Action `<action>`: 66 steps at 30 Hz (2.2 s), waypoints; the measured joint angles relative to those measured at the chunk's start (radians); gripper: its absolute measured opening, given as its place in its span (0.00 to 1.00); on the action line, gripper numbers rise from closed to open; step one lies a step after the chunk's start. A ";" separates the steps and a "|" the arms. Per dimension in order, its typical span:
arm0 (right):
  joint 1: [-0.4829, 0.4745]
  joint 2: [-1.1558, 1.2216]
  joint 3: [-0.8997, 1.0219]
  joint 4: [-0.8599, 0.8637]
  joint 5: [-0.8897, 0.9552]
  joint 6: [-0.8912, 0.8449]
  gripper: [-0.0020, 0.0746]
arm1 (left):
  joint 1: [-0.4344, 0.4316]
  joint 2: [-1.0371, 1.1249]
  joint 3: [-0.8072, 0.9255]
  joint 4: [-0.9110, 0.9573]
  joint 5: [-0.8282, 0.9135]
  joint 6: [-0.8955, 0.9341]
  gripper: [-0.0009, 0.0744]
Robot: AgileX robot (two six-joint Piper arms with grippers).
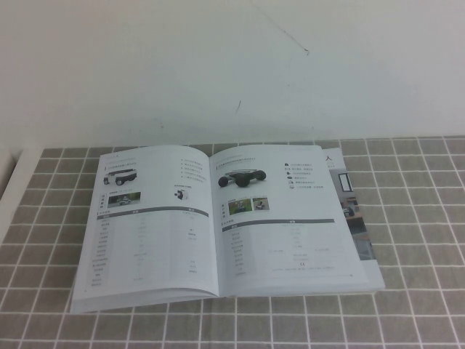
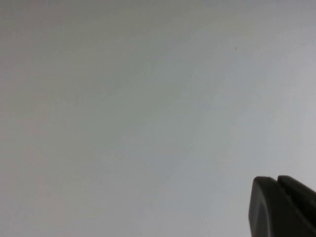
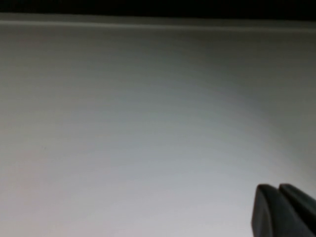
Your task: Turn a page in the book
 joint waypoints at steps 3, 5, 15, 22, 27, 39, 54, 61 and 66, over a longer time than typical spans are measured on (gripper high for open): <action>0.000 0.040 -0.124 0.000 0.185 0.009 0.02 | 0.000 0.055 -0.085 0.017 0.148 -0.001 0.01; 0.000 0.090 -0.191 0.000 0.308 0.006 0.02 | 0.000 0.106 -0.145 0.018 0.277 -0.001 0.01; 0.000 0.390 -0.330 0.000 0.885 0.003 0.02 | -0.033 0.408 -0.254 -0.038 0.893 -0.002 0.01; 0.000 0.581 -0.330 -0.015 1.141 -0.032 0.02 | -0.109 0.623 -0.254 -0.140 1.151 -0.003 0.01; 0.000 0.647 -0.330 0.015 1.169 -0.080 0.02 | -0.113 0.707 -0.254 -0.150 1.111 -0.003 0.01; 0.000 0.814 -0.261 0.160 1.222 -0.086 0.02 | -0.113 0.754 -0.254 -0.165 0.745 -0.001 0.01; 0.000 1.084 -0.261 0.566 1.203 -0.551 0.02 | -0.213 0.990 -0.254 -0.212 0.690 0.021 0.01; 0.000 1.225 -0.261 0.820 1.204 -0.799 0.03 | -0.213 1.179 -0.284 -0.309 0.702 0.155 0.01; 0.018 1.309 -0.261 0.918 1.187 -0.909 0.11 | -0.213 1.326 -0.424 -0.495 0.811 0.423 0.01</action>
